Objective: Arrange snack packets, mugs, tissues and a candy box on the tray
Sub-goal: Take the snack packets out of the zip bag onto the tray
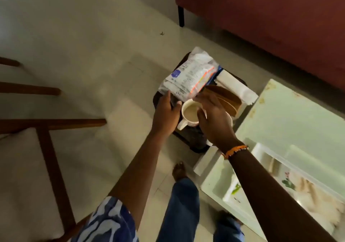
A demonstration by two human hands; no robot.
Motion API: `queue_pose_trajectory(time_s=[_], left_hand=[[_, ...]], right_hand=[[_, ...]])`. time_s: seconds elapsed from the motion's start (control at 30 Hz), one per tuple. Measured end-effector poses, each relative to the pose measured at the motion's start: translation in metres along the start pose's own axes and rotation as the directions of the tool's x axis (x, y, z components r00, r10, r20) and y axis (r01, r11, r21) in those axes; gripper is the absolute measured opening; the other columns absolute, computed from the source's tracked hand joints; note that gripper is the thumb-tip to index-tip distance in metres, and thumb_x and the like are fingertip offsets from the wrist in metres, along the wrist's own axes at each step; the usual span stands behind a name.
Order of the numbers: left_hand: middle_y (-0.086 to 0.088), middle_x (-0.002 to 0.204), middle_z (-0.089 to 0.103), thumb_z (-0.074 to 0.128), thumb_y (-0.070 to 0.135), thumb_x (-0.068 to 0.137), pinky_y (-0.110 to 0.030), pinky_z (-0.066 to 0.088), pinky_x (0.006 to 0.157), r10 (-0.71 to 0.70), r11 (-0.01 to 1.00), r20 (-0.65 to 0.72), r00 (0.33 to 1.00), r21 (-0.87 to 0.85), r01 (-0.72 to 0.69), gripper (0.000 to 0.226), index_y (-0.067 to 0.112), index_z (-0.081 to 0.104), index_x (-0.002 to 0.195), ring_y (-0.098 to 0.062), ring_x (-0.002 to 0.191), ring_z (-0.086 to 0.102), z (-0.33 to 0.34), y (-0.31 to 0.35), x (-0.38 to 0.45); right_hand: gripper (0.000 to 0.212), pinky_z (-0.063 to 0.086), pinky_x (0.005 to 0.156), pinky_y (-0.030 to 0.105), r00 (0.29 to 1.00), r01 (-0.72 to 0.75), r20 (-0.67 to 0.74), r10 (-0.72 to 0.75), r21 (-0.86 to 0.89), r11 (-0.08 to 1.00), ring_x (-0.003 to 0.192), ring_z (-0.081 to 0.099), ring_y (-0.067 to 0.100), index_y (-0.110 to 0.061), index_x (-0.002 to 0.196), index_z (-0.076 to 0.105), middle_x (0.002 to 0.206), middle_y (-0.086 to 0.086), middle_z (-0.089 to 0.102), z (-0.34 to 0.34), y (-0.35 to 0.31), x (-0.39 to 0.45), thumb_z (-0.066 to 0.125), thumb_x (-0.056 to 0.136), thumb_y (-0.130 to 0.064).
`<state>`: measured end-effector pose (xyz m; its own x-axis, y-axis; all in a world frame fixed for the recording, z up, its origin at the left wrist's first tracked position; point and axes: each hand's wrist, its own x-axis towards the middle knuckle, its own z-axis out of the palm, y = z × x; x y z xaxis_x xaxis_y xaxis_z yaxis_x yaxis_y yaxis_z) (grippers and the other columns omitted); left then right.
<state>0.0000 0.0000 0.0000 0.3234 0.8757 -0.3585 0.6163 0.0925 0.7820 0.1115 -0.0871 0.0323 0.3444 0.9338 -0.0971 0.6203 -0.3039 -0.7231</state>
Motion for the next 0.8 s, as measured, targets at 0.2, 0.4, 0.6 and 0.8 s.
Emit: queue_pose_trajectory(time_s=[0.2,0.4,0.6,0.8], left_hand=[[-0.002,0.108,0.047,0.056,0.018,0.087,-0.014,0.044,0.075,-0.412,0.845,0.081,0.908,-0.339,0.413,0.051,0.008,0.038,0.133,-0.013,0.092,0.050,-0.006,-0.022,0.093],[-0.005,0.088,0.068,0.065,0.017,0.082,-0.025,0.050,0.073,-0.511,0.634,0.205,0.834,-0.565,0.528,0.013,0.012,0.062,0.093,-0.019,0.091,0.063,0.006,-0.055,0.127],[-0.007,0.102,0.067,0.057,0.013,0.087,-0.032,0.050,0.086,-0.261,0.552,0.260,0.930,-0.750,0.364,0.022,0.010,0.060,0.108,-0.020,0.097,0.061,-0.001,-0.059,0.125],[-0.005,0.114,0.062,0.039,0.007,0.095,-0.036,0.050,0.091,0.123,0.595,0.184,0.975,-0.800,0.076,0.027,0.014,0.051,0.118,-0.020,0.107,0.060,-0.019,-0.019,0.107]], right_hand=[[0.039,0.040,0.104,0.038,0.973,-0.231,-0.003,0.231,-0.037,0.972,0.128,0.042,0.034,-0.008,0.127,0.050,0.144,0.013,0.033,0.036,0.009,0.092,0.052,0.088,-0.008],[0.043,0.048,0.096,0.047,0.934,-0.340,0.100,0.342,-0.040,0.940,0.120,0.044,0.037,-0.007,0.127,0.041,0.137,0.016,0.031,0.059,0.031,0.116,0.052,0.085,-0.008],[0.045,0.054,0.085,0.034,0.935,-0.352,0.008,0.355,0.149,0.924,0.125,0.044,0.033,-0.012,0.128,0.035,0.138,0.013,0.032,0.071,0.030,0.119,0.054,0.087,-0.008],[0.041,0.048,0.098,0.048,0.916,-0.368,-0.044,0.399,0.305,0.879,0.123,0.046,0.030,-0.013,0.129,0.041,0.138,0.013,0.040,0.053,0.016,0.114,0.050,0.089,-0.009]])
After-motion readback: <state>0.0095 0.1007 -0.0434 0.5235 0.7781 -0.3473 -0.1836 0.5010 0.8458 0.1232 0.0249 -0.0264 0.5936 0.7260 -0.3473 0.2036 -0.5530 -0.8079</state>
